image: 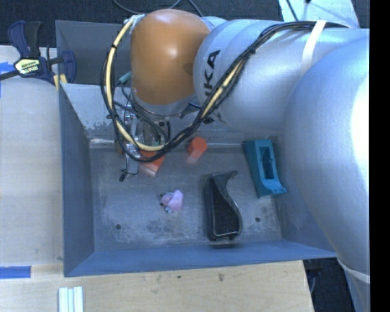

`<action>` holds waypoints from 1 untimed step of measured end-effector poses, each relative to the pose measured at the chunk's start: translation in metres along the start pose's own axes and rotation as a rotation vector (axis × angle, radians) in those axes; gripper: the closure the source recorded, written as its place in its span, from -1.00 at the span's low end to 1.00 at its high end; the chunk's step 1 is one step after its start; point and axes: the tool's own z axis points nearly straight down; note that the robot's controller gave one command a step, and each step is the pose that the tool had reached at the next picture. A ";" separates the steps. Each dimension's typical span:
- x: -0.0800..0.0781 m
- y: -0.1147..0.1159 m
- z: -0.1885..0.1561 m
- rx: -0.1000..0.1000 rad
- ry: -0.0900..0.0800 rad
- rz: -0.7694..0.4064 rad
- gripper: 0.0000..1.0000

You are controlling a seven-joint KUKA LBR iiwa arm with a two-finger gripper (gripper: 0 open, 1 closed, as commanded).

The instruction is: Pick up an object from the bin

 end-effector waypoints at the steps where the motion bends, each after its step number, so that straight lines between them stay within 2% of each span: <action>1: -0.002 -0.001 -0.005 -0.002 -0.008 0.003 -1.00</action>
Offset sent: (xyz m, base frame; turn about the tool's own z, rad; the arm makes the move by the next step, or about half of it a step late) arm 0.0162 -0.0566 -0.0523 -0.0271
